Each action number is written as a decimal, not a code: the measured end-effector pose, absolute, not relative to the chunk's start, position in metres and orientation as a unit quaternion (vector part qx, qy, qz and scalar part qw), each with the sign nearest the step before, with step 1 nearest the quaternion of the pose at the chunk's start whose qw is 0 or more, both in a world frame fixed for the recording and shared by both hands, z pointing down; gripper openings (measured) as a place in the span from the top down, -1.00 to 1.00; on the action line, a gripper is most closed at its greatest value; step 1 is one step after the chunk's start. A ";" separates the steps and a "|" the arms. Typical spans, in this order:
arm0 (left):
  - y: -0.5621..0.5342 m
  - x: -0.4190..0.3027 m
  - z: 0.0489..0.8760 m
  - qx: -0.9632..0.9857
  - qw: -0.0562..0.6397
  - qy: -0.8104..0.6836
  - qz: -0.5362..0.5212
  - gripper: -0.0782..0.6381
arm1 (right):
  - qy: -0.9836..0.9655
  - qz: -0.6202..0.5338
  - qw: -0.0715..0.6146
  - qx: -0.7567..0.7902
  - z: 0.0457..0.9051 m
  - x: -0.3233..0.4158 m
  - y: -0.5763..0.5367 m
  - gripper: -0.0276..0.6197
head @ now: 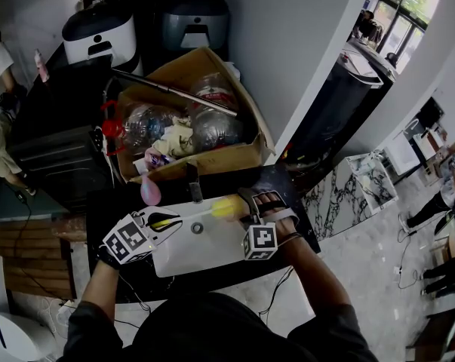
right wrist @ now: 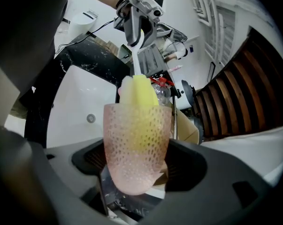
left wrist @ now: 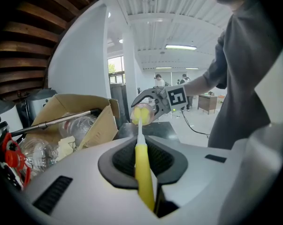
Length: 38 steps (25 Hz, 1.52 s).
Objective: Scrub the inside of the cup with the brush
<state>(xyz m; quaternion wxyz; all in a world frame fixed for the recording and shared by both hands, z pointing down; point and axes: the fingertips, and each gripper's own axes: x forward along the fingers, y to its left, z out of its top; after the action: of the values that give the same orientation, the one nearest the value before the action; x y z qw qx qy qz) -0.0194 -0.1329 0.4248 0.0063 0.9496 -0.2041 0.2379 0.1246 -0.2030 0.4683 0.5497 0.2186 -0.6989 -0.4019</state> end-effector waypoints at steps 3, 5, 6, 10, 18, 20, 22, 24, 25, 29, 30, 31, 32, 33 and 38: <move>-0.133 -0.027 0.422 0.950 0.012 -0.211 0.230 0.68 | -0.716 -0.382 0.536 0.231 0.466 0.123 -0.207 -0.20; -0.132 -0.031 0.420 0.950 0.016 -0.216 0.223 0.68 | -0.729 -0.365 0.526 0.243 0.465 0.125 -0.209 -0.20; -0.131 -0.033 0.419 0.950 0.018 -0.219 0.221 0.68 | -0.735 -0.355 0.520 0.250 0.464 0.126 -0.210 -0.20; -0.130 -0.046 0.416 0.948 0.028 -0.237 0.209 0.68 | -0.767 -0.301 0.488 0.287 0.460 0.133 -0.216 -0.20; -0.130 -0.075 0.408 0.941 0.046 -0.294 0.161 0.68 | -0.871 -0.106 0.302 0.372 0.461 0.130 -0.221 -0.20; -0.130 -0.082 0.406 0.938 0.050 -0.312 0.144 0.68 | -0.887 -0.077 0.255 0.376 0.467 0.124 -0.220 -0.20; -0.131 -0.089 0.406 0.933 0.051 -0.333 0.128 0.68 | -0.896 -0.056 0.225 0.378 0.474 0.119 -0.219 -0.20; -0.132 -0.095 0.406 0.929 0.054 -0.349 0.111 0.68 | -0.901 -0.037 0.202 0.381 0.482 0.115 -0.221 -0.20; -0.132 -0.097 0.407 0.927 0.055 -0.356 0.106 0.68 | -0.903 -0.029 0.193 0.383 0.486 0.114 -0.223 -0.20; -0.136 -0.104 0.413 0.920 0.060 -0.374 0.099 0.68 | -0.906 -0.006 0.178 0.385 0.511 0.108 -0.232 -0.20; -0.136 -0.106 0.414 0.918 0.061 -0.379 0.098 0.68 | -0.906 -0.001 0.180 0.383 0.519 0.106 -0.232 -0.20; -0.137 -0.108 0.415 0.916 0.061 -0.385 0.096 0.68 | -0.906 0.004 0.182 0.381 0.528 0.104 -0.232 -0.20; -0.138 -0.110 0.416 0.913 0.062 -0.391 0.093 0.68 | -0.907 0.008 0.185 0.379 0.537 0.102 -0.232 -0.20; -0.139 -0.112 0.418 0.911 0.064 -0.397 0.092 0.68 | -0.907 0.013 0.186 0.377 0.547 0.100 -0.232 -0.20; -0.142 -0.118 0.429 0.897 0.073 -0.428 0.087 0.68 | -0.909 0.039 0.192 0.368 0.598 0.093 -0.235 -0.20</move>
<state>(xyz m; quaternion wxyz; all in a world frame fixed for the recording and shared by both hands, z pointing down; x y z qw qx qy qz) -0.1181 -0.1420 0.4285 0.0730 0.8967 -0.4280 0.0867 0.0932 -0.2350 0.5976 0.1917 0.3675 -0.9092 0.0388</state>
